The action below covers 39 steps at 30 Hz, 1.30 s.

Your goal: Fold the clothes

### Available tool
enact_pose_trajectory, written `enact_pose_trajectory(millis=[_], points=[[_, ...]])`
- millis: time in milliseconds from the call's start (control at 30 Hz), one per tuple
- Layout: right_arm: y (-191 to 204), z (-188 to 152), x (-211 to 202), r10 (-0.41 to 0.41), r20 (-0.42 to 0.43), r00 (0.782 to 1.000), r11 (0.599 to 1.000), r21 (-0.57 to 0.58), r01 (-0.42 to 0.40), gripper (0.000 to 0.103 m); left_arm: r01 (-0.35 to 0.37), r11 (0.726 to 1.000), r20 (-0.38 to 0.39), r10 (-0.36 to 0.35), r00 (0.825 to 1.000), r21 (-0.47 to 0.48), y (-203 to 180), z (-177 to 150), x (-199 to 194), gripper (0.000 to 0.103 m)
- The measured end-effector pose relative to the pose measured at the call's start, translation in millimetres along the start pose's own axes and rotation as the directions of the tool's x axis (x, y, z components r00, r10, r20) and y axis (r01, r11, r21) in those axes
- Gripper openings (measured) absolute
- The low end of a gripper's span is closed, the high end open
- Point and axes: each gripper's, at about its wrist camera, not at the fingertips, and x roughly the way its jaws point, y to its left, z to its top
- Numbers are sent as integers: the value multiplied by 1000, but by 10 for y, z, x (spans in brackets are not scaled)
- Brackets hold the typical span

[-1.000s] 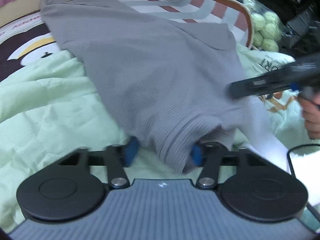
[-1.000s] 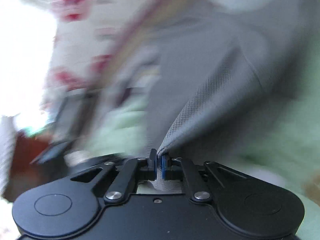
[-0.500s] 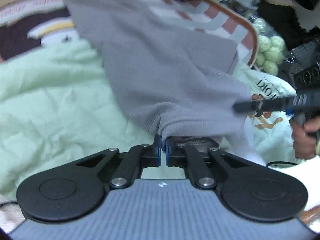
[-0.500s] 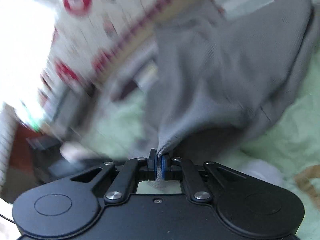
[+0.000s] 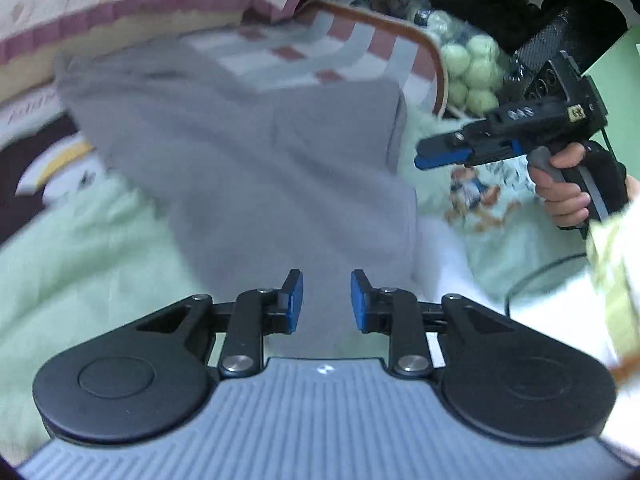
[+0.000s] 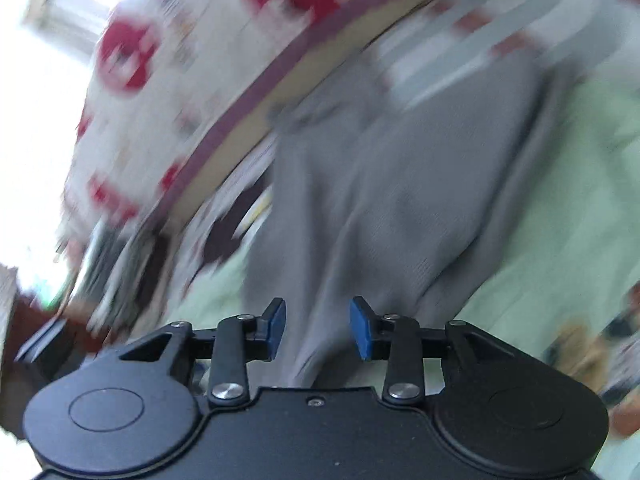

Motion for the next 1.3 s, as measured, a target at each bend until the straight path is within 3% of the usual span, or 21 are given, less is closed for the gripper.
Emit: enact_pose_trajectory(millis=[133,267,333,433,500,567,600,633,667,767,833,933,1000,1067,1133,1200,1267,1300], points=[[-248,369,13,-176,126,976,984,24,174,47,36,998,7,-37,999,42,-159,293,443,34],[-435,650,83,-278,164,947,958,-22,285,48,133,990,48,-136,990,51,-326,398,632,34],[-466,693,111,-316,184,931,945,-22,325,48,167,983,39,-170,985,72,-432,424,677,47],[-511,736,152,-392,207,896,915,-8,402,52,177,977,11,-179,984,118,-546,437,792,54],[-563,756,176,-394,215,893,913,-14,407,53,137,984,-23,-135,991,118,-565,455,935,54],[-615,820,257,-339,198,920,934,-47,354,52,105,994,-38,-104,994,33,-450,473,1054,44],[-608,860,293,-320,199,926,937,-76,341,32,134,990,-65,-137,988,-38,-333,481,1132,17],[-595,902,324,-303,202,931,938,-107,329,8,150,984,-96,-158,983,-92,-242,489,1191,6],[-524,960,305,-297,231,927,931,-148,335,4,144,982,-110,-158,981,-119,-180,487,1206,6],[-205,1027,-81,-219,436,873,927,-187,325,3,199,972,-79,-210,975,-128,-99,498,1079,5],[-128,1030,-251,-232,508,830,912,-183,367,3,239,964,-56,-246,968,-118,-104,513,1004,5],[-311,1093,-48,-422,409,809,839,-162,519,2,231,968,-64,-237,969,-94,-184,507,1041,5],[-454,1116,97,-505,338,794,799,-163,578,3,205,975,-101,-213,972,-83,-250,469,1125,5],[-517,1129,115,-538,321,779,777,-170,606,4,200,976,-153,-211,965,-87,-291,412,1210,7],[-585,1136,46,-562,321,762,777,-111,620,15,190,976,-179,-207,962,-104,-295,355,1233,8],[-639,1115,-107,-554,322,768,810,-5,587,38,207,970,-175,-228,958,-132,-247,324,1183,8],[-706,1041,-222,-494,303,815,866,88,492,49,209,963,-164,-236,958,-170,-170,296,1112,12],[-753,985,-247,-452,287,845,892,130,434,49,209,959,-159,-240,958,-190,-132,275,1074,16]])
